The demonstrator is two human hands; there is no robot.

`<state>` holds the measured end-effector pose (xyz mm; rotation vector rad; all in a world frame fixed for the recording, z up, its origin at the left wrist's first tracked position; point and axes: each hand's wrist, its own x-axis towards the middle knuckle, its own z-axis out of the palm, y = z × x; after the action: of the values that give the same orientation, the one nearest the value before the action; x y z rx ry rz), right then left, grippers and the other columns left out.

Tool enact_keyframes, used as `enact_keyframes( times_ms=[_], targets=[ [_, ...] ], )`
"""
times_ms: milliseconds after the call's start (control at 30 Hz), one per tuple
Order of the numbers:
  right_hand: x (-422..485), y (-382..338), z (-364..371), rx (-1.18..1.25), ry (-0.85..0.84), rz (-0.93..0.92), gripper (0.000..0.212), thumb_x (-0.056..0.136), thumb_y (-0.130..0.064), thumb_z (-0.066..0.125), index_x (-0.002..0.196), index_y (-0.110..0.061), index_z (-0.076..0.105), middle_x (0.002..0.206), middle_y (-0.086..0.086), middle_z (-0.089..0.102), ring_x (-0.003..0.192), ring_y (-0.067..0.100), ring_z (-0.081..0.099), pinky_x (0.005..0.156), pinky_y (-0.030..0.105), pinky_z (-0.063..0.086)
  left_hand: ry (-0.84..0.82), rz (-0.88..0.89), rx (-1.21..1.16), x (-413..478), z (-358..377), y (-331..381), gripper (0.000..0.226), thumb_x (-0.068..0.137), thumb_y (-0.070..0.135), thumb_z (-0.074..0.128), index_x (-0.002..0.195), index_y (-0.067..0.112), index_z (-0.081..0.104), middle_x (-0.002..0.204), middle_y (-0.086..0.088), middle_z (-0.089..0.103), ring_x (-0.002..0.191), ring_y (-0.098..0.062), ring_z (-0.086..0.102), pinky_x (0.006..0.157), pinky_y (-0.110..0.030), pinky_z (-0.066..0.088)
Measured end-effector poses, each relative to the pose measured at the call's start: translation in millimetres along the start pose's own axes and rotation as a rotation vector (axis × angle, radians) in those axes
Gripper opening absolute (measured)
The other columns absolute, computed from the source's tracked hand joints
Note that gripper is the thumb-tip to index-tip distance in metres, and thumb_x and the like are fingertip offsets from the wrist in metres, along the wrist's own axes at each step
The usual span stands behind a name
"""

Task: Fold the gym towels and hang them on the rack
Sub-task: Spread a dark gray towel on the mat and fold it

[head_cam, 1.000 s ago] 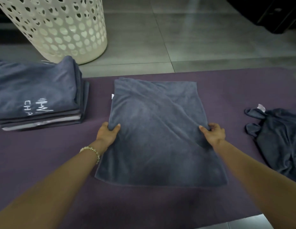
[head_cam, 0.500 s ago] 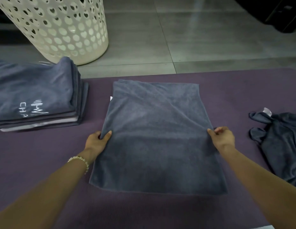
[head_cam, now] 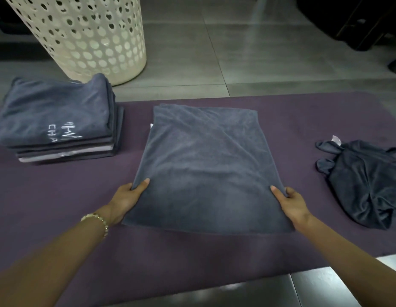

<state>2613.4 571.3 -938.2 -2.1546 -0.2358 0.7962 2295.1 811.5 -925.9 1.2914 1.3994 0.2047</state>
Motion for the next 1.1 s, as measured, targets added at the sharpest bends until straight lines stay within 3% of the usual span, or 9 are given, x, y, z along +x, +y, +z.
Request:
enact_keyframes(
  times_ms=[233, 500, 600, 633, 700, 800, 900, 1000, 1100],
  targets=[
    [-48, 33, -13, 0.079, -0.03, 0.084, 0.037, 0.088, -0.029, 0.067, 0.092, 0.007, 0.061, 0.088, 0.016, 0.067, 0.073, 0.021, 0.061, 0.065, 0.027, 0.048, -0.066, -0.083, 0.009, -32, -32, -32, 0.034, 0.09, 0.039, 0.06, 0.1, 0.008, 0.068, 0.083, -0.002, 0.071, 0.074, -0.016, 0.067, 0.058, -0.022, 0.05],
    [-46, 20, -15, 0.34, -0.131, 0.2, 0.015, 0.086, -0.02, 0.068, 0.088, -0.013, 0.056, 0.084, 0.008, 0.063, 0.069, 0.017, 0.057, 0.049, 0.019, 0.051, -0.096, -0.066, -0.1, -23, -41, -25, 0.024, 0.094, 0.017, 0.057, 0.116, 0.01, 0.054, 0.095, -0.004, 0.068, 0.085, -0.016, 0.064, 0.077, -0.026, 0.05],
    [-15, -11, -19, 0.592, -0.165, 0.224, 0.088, 0.043, -0.026, 0.097, 0.118, -0.004, 0.058, 0.073, -0.002, 0.071, 0.071, 0.015, 0.066, 0.051, 0.019, 0.054, -0.125, -0.138, -0.53, -1, -40, 12, 0.019, 0.101, 0.007, 0.037, 0.093, 0.011, 0.053, 0.064, 0.002, 0.069, 0.051, -0.004, 0.064, 0.055, -0.013, 0.051],
    [-3, -18, -19, 0.686, -0.119, 0.231, 0.111, 0.03, -0.026, 0.099, 0.128, -0.004, 0.053, 0.075, -0.001, 0.073, 0.074, 0.015, 0.069, 0.054, 0.022, 0.056, -0.105, -0.132, -0.662, 5, -37, 27, 0.023, 0.103, 0.011, 0.033, 0.089, 0.012, 0.052, 0.07, -0.001, 0.069, 0.054, -0.004, 0.065, 0.066, -0.012, 0.052],
    [10, -36, -14, 0.829, -0.076, 0.166, 0.069, 0.076, -0.025, 0.08, 0.133, -0.009, 0.046, 0.084, 0.003, 0.073, 0.087, 0.014, 0.07, 0.065, 0.024, 0.055, -0.075, -0.047, -0.744, 22, -31, 44, 0.025, 0.104, 0.025, 0.03, 0.109, 0.012, 0.051, 0.107, -0.007, 0.062, 0.095, -0.014, 0.065, 0.097, -0.027, 0.045],
    [21, -46, 4, 0.638, 0.045, 0.106, 0.029, 0.102, -0.023, 0.041, 0.129, -0.012, 0.043, 0.112, 0.008, 0.056, 0.101, 0.022, 0.057, 0.075, 0.028, 0.049, 0.078, 0.077, -0.348, 46, -21, 38, 0.046, 0.101, 0.036, 0.039, 0.14, 0.01, 0.036, 0.13, -0.004, 0.049, 0.122, -0.026, 0.048, 0.106, -0.039, 0.038],
    [35, -32, 19, 0.266, 0.2, -0.026, 0.025, 0.093, -0.013, 0.059, 0.114, -0.001, 0.055, 0.108, 0.014, 0.056, 0.082, 0.015, 0.054, 0.074, 0.021, 0.045, 0.258, 0.111, 0.08, 66, -14, 18, 0.055, 0.094, 0.034, 0.055, 0.136, 0.0, 0.043, 0.133, -0.014, 0.052, 0.123, -0.03, 0.049, 0.103, -0.033, 0.036],
    [51, -17, 27, 0.002, 0.232, -0.052, 0.035, 0.082, -0.023, 0.074, 0.108, -0.009, 0.054, 0.117, 0.016, 0.059, 0.105, 0.025, 0.056, 0.1, 0.037, 0.044, 0.17, 0.081, 0.243, 81, -8, 5, 0.062, 0.087, 0.045, 0.062, 0.129, 0.0, 0.051, 0.126, -0.014, 0.059, 0.116, -0.031, 0.056, 0.1, -0.036, 0.043],
    [63, -18, 30, -0.099, 0.175, -0.009, 0.046, 0.08, -0.026, 0.076, 0.109, 0.002, 0.054, 0.106, 0.012, 0.059, 0.099, 0.025, 0.058, 0.083, 0.033, 0.044, 0.181, 0.062, 0.335, 93, -3, 2, 0.067, 0.081, 0.051, 0.066, 0.124, 0.001, 0.053, 0.124, -0.018, 0.057, 0.112, -0.035, 0.056, 0.098, -0.041, 0.046]
  ],
)
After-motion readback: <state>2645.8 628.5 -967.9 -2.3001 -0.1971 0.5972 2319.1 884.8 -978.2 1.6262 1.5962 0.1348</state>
